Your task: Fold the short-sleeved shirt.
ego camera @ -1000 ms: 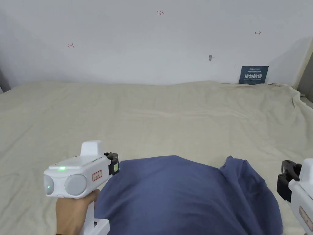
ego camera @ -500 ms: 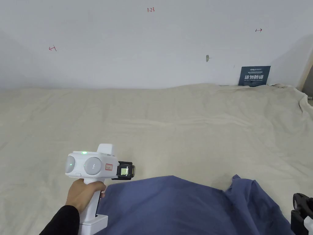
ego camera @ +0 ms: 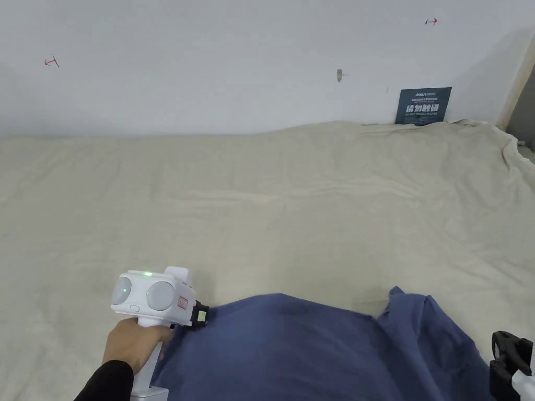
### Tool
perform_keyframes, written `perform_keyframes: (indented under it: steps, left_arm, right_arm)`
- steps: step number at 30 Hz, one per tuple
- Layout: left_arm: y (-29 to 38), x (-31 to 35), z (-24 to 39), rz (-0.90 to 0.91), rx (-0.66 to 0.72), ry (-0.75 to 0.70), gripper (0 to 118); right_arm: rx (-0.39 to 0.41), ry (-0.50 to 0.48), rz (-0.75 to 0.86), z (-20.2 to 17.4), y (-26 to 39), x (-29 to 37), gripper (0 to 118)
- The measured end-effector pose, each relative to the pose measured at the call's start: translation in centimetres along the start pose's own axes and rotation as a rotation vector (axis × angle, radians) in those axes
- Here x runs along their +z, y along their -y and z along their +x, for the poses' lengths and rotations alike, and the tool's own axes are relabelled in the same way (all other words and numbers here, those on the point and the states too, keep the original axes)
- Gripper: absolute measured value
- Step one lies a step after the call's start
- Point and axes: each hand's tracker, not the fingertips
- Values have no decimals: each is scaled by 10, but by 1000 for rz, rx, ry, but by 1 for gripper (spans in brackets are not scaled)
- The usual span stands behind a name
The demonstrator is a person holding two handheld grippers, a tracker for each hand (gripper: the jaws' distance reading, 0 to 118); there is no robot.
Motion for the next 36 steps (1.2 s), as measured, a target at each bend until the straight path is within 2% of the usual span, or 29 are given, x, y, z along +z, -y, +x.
perform_keyframes:
  steps: [1,4,10,13,14,15,16,17,19,20,21,26,28,29,32,33,36]
  left_arm:
    - [0,0,3,0,-1,17,11]
    - [1,2,10,-10,-44,-16,5]
    - [8,35,11,57,-26,11,4]
    - [13,55,13,98,-39,33,4]
    - [15,62,14,108,-38,40,4]
    - [16,68,14,117,-38,49,4]
    - [17,74,15,127,-38,56,4]
    - [18,78,17,132,-42,59,4]
    - [18,85,18,145,-51,63,4]
    - [19,87,18,148,-54,64,4]
    - [19,90,18,149,-53,67,4]
    - [19,93,17,154,-50,70,4]
    - [19,93,17,151,-49,68,4]
    - [19,93,17,148,-48,66,4]
    - [20,93,17,147,-46,64,4]
    - [20,92,17,147,-44,65,4]
    - [20,92,16,148,-34,64,4]
  right_arm:
    - [0,2,-2,1,1,0,0]
    - [-23,2,-16,8,2,1,0]
    - [-58,13,-75,33,-5,-22,0]
    - [-48,11,-141,47,-9,-51,2]
    - [-62,-3,-169,51,-9,-60,12]
    - [-73,-9,-176,55,-9,-69,44]
    - [-84,-19,-210,56,-11,-80,44]
    - [-96,-28,-260,58,-11,-90,54]
    - [-77,-34,-313,59,-8,-109,93]
    - [-78,-57,-332,59,-5,-117,102]
    - [-77,-54,-344,59,-3,-125,102]
    - [-54,-69,-458,53,16,-158,102]
    - [-37,-63,-481,51,24,-169,93]
    - [-38,-62,-485,50,27,-173,84]
    - [-61,-69,-509,48,33,-177,23]
    - [-59,-80,-517,47,34,-177,9]
    - [-51,-80,-509,47,36,-170,2]
